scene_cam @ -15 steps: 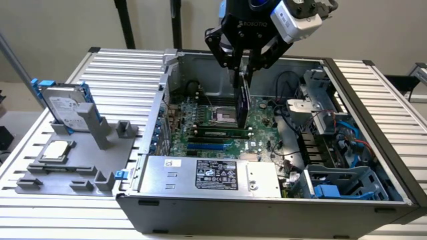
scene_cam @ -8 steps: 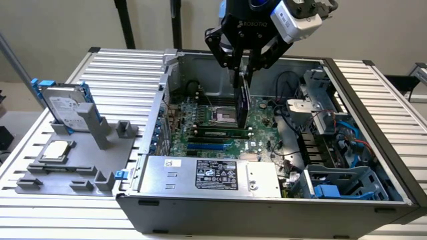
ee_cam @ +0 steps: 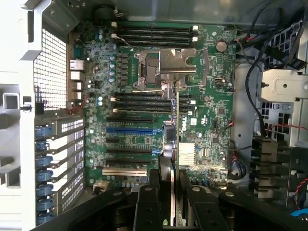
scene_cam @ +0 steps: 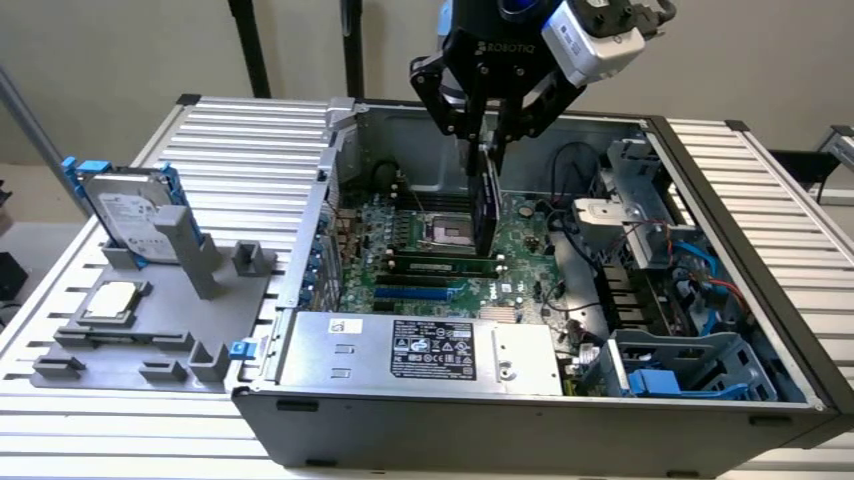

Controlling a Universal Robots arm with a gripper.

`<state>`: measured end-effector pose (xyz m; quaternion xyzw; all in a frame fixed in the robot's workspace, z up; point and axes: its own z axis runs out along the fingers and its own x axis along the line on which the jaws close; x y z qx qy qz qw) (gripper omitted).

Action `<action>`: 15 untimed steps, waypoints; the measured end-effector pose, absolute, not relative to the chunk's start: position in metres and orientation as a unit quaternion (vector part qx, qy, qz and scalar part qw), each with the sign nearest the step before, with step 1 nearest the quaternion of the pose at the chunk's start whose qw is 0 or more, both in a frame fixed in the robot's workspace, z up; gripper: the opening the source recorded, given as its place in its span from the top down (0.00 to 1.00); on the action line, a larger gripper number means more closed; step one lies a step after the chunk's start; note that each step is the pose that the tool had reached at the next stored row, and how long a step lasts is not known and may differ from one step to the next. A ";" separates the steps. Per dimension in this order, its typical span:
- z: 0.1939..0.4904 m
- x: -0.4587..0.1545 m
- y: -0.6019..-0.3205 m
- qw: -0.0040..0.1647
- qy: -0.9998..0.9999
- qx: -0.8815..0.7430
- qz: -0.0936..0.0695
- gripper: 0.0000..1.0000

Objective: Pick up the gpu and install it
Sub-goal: 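Insert the gpu into the slot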

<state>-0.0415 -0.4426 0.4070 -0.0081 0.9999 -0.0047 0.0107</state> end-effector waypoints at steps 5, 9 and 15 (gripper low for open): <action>0.405 -0.042 -0.443 0.011 0.999 -0.053 -0.001 0.73; 0.401 -0.041 -0.443 0.011 0.996 -0.089 -0.001 0.73; 0.396 -0.041 -0.443 0.011 0.990 -0.143 0.000 0.73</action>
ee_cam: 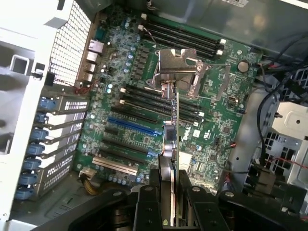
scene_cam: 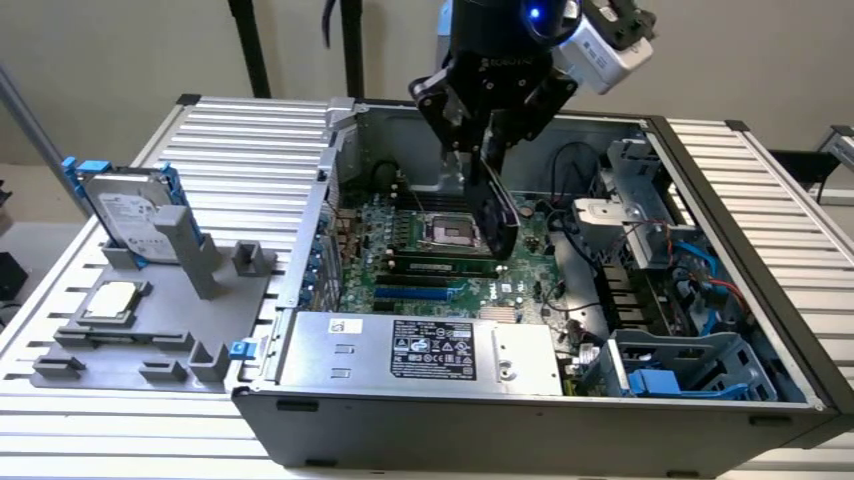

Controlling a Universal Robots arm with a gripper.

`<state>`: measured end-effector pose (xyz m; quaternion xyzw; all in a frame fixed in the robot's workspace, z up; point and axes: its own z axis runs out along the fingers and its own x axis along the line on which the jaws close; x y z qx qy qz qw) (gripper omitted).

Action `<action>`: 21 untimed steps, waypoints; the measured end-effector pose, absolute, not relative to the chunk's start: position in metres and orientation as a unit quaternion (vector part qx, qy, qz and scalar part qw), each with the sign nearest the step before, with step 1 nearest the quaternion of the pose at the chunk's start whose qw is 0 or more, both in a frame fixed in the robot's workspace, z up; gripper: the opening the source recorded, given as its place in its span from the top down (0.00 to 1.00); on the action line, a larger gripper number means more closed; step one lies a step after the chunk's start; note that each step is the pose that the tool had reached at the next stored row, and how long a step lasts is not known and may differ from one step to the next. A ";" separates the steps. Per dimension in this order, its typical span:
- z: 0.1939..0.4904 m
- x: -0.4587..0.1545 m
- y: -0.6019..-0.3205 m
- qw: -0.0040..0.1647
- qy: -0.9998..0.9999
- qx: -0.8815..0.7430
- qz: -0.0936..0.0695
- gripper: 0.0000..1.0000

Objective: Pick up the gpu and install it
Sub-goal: 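Insert the gpu into the slot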

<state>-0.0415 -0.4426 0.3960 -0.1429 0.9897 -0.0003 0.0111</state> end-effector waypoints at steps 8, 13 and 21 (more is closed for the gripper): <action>0.386 -0.041 -0.443 0.012 0.977 -0.215 0.000 0.73; 0.380 -0.041 -0.443 0.013 0.966 -0.259 0.001 0.73; 0.370 -0.042 -0.443 0.014 0.944 -0.329 0.001 0.73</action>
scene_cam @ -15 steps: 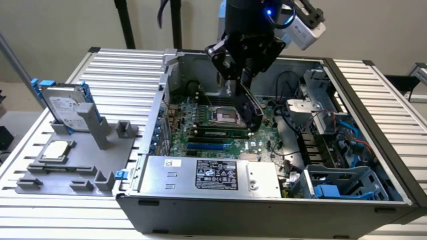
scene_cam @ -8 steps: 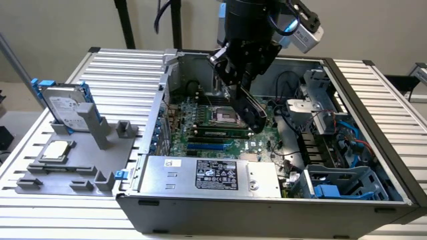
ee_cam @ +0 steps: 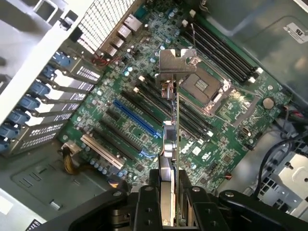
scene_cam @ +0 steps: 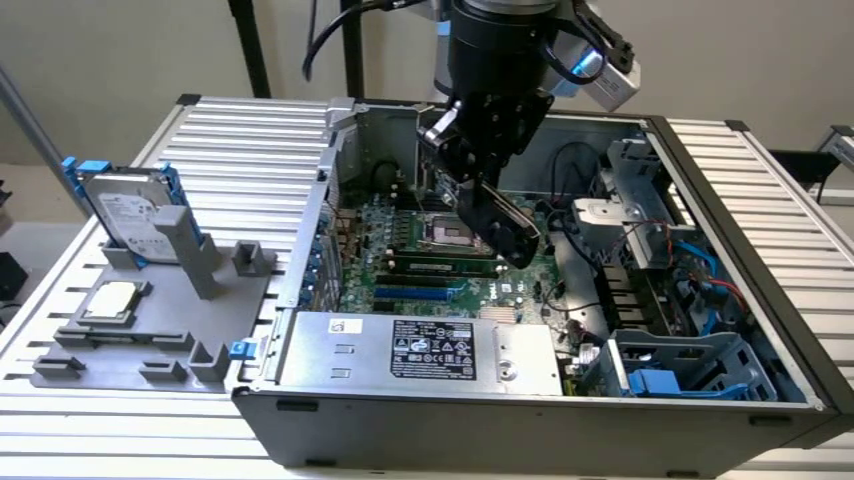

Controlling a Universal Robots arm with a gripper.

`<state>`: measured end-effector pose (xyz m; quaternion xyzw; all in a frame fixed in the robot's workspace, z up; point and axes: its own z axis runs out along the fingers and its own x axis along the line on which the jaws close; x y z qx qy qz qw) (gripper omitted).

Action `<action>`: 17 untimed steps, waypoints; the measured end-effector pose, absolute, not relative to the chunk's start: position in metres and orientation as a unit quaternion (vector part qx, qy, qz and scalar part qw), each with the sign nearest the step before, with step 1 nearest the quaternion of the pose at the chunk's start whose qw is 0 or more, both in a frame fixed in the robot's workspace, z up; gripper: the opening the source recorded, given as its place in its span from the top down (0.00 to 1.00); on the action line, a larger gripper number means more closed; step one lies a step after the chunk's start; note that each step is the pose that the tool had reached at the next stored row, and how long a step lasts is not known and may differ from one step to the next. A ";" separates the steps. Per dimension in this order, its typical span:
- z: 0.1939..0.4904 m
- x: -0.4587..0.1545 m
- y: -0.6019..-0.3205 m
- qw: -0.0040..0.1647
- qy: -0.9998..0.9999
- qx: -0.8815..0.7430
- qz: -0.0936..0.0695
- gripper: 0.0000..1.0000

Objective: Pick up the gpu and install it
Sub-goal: 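Insert the gpu into the slot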

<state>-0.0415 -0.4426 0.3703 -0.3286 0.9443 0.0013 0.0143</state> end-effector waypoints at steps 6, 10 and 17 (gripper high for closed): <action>0.364 -0.041 -0.443 0.014 0.925 -0.379 0.002 0.73; 0.359 -0.041 -0.443 0.014 0.911 -0.413 0.003 0.73; 0.351 -0.041 -0.443 0.014 0.882 -0.470 0.003 0.73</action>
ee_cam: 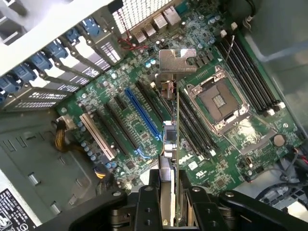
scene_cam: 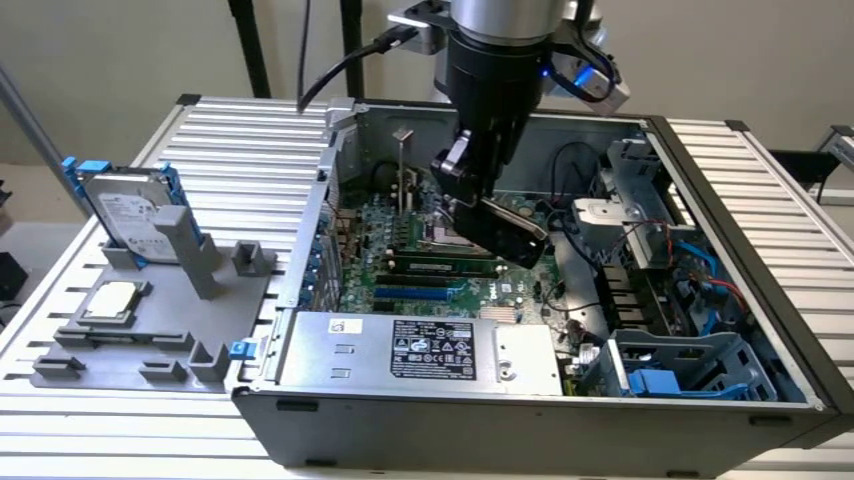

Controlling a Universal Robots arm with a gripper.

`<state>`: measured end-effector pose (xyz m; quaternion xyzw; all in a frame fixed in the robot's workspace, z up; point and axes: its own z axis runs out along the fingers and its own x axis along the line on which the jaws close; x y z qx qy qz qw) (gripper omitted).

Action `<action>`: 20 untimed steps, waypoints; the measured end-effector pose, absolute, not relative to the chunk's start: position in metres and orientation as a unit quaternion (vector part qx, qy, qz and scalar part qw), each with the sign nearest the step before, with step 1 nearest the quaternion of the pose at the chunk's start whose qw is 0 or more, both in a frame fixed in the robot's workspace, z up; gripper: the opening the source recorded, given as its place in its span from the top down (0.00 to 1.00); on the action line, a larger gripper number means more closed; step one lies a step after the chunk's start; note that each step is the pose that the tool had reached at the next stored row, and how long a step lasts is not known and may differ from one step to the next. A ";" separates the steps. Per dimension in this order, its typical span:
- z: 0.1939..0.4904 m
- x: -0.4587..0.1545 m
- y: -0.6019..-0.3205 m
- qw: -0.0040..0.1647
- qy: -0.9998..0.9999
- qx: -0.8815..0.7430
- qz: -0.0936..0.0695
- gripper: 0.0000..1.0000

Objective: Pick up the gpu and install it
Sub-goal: 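Insert the gpu into the slot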

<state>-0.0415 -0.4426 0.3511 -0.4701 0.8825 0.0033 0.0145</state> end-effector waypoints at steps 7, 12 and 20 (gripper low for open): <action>0.343 -0.041 -0.443 0.014 0.851 -0.525 0.004 0.73; 0.339 -0.041 -0.443 0.014 0.826 -0.563 0.005 0.73; 0.333 -0.041 -0.443 0.014 0.783 -0.622 0.006 0.73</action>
